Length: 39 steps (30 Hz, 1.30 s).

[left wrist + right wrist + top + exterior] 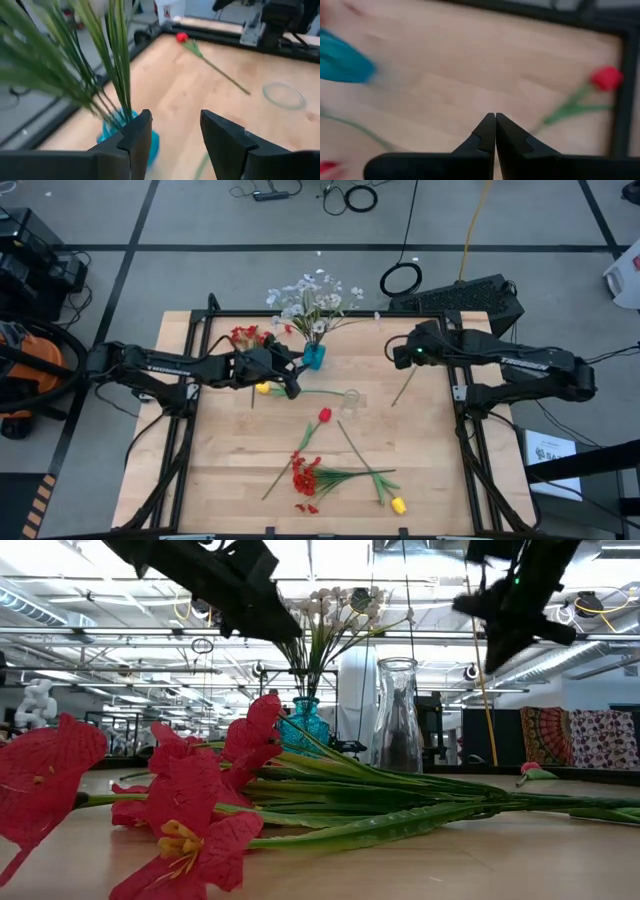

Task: Sort flowers into vase by color
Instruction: Put the top red tulip into the transparent vase

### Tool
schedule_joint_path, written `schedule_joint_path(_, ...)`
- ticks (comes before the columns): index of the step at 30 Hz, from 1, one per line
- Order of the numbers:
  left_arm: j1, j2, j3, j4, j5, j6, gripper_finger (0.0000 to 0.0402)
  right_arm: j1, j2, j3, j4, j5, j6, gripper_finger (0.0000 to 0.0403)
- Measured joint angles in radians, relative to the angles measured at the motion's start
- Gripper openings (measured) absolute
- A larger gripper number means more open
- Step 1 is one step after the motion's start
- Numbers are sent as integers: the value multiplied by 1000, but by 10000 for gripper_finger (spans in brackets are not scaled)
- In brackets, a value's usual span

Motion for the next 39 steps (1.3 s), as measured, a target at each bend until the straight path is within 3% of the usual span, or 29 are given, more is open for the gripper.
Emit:
schedule_joint_path(4, -19, -32, 0, -61, 0, -106, 133, -76, 65, 0, -61, -34, -30, 23)
schedule_joint_path(9, -60, -51, 0, -107, -3, -139, 31, -168, 119, 0, -55, -55, -132, 45)
schedule_joint_path(11, -78, -55, 0, -134, -5, -162, 10, -195, 129, 0, -55, -59, -162, 54)
schedule_joint_path(19, -170, -55, 0, -255, 11, -323, 4, -264, 123, -50, -11, -81, -244, 84)
schedule_joint_path(26, -227, -55, 0, -301, 27, -320, 4, -255, 123, -188, 80, -136, -204, 100)
schedule_joint_path(39, -210, -54, 0, -269, 42, -388, 4, -207, 123, -222, 61, -160, -147, 98)
